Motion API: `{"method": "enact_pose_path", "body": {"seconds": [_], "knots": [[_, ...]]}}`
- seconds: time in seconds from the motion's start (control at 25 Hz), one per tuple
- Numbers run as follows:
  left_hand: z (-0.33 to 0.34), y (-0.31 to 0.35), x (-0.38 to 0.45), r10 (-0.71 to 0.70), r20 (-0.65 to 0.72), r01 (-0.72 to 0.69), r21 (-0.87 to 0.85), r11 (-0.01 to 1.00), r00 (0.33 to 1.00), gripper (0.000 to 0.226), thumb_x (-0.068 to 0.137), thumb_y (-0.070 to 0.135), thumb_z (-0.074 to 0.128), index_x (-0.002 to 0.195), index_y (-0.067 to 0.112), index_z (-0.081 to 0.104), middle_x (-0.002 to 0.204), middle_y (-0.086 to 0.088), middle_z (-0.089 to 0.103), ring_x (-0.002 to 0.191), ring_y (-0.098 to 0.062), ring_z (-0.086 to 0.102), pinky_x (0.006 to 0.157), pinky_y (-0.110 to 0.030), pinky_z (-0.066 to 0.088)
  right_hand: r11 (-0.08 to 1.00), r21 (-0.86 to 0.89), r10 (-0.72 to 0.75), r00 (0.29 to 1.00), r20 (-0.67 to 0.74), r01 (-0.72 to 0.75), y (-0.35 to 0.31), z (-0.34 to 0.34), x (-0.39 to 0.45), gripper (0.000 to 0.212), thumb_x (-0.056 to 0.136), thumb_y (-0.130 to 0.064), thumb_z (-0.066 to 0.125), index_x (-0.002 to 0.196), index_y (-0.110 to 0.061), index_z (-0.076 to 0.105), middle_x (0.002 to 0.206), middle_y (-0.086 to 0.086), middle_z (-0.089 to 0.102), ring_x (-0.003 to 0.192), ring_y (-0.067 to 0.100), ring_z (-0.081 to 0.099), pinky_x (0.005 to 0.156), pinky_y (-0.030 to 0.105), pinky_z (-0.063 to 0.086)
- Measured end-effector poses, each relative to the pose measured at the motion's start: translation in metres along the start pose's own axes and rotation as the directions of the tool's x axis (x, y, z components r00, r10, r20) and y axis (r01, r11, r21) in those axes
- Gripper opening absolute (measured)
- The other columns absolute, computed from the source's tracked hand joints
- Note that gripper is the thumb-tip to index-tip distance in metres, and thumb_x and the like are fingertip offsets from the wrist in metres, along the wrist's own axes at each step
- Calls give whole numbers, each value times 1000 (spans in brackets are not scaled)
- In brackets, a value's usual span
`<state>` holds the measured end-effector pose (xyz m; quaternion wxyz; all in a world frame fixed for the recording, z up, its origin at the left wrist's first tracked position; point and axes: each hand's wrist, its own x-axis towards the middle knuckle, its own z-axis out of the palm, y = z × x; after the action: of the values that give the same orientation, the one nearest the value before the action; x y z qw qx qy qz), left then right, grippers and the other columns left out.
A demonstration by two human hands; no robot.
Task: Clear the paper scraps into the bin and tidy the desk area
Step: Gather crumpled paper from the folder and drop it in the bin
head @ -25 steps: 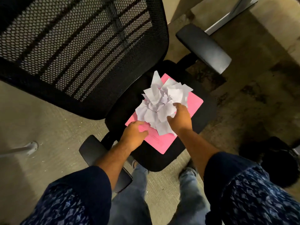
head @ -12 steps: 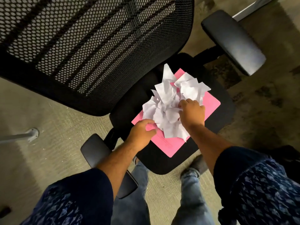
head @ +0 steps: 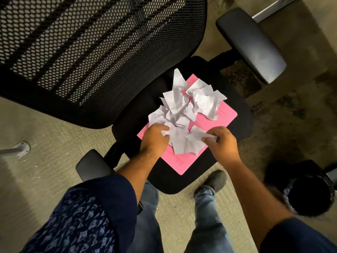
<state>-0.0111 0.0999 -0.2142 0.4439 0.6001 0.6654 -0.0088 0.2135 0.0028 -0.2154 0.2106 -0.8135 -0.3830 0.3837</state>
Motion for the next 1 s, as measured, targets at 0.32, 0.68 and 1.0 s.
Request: {"method": "enact_pose_path", "body": {"seconds": [0.32, 0.68, 1.0], "knots": [[-8, -8, -19, -20, -87, 18, -18, 1000, 996, 34, 91, 13, 78, 121, 25, 66, 108, 3, 73, 96, -18, 70, 71, -32, 60, 972, -189, -88, 965, 248, 137, 10, 21, -16, 13, 79, -19, 92, 81, -23, 80, 165, -2, 41, 152, 25, 34, 119, 41, 40], [-11, -12, 2, 112, -180, -92, 119, 989, 977, 11, 84, 11, 86, 88, 20, 81, 152, 2, 50, 136, -21, 45, 91, -32, 55, 921, -359, -78, 974, 214, 153, 9, 49, -6, 23, 89, -3, 77, 110, -13, 81, 154, 5, 48, 134, 30, 46, 105, 42, 54], [-15, -11, 42, -36, -126, 42, 47, 998, 991, 10, 89, 8, 77, 98, 13, 80, 116, -3, 72, 105, -26, 70, 79, -36, 62, 994, -96, -33, 982, 185, 52, 19, 41, -26, 40, 81, 12, 65, 80, -28, 67, 90, -12, 68, 80, 7, 62, 75, 22, 55]]}}
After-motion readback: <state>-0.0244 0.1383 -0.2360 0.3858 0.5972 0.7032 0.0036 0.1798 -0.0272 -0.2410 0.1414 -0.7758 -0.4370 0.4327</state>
